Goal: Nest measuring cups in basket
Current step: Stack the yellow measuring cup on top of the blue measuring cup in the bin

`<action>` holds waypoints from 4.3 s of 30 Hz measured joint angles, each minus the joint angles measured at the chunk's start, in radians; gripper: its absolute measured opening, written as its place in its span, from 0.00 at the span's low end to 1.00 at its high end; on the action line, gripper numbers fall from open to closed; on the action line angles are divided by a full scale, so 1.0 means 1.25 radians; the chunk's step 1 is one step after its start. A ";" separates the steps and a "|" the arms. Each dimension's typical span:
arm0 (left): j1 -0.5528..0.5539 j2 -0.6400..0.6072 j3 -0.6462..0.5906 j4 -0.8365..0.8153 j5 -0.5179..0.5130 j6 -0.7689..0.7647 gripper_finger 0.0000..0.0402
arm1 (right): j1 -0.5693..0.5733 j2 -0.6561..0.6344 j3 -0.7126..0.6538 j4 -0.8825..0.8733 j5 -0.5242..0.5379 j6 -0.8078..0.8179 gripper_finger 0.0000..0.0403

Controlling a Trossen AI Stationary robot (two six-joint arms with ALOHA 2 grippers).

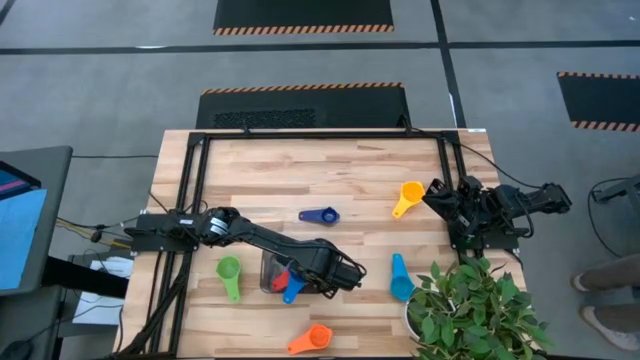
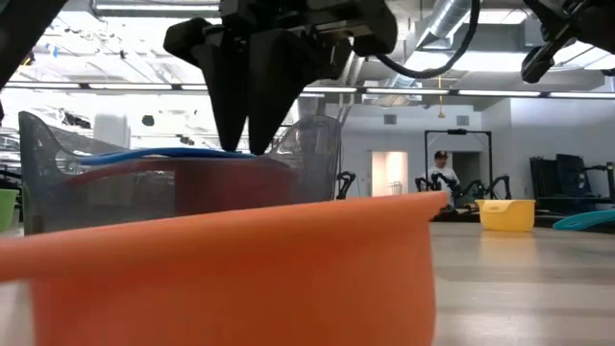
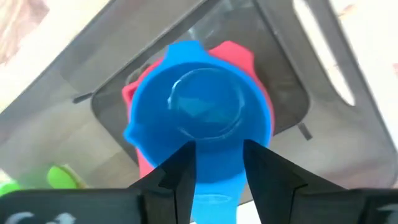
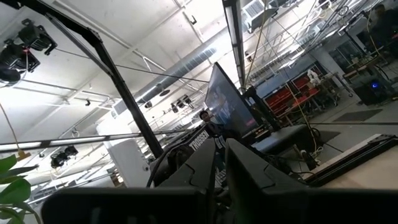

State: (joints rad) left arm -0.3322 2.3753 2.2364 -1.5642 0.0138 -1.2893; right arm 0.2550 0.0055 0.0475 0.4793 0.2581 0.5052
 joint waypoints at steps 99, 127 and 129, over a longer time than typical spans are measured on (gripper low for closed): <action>0.386 -0.975 -0.950 0.675 -0.370 0.753 0.15 | -0.247 0.650 0.518 -0.719 0.217 0.276 0.16; 0.436 -0.959 -1.008 0.795 -0.245 0.792 0.15 | -0.421 0.922 0.561 -0.948 0.022 0.418 0.16; 0.436 -0.959 -1.008 0.790 -0.245 0.792 0.15 | -0.421 0.929 0.561 -0.937 0.022 0.418 0.16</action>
State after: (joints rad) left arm 0.2134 1.1763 0.9760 -0.5766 -0.2924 -0.2992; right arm -0.2710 1.1661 0.7490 -0.6918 0.2856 1.0278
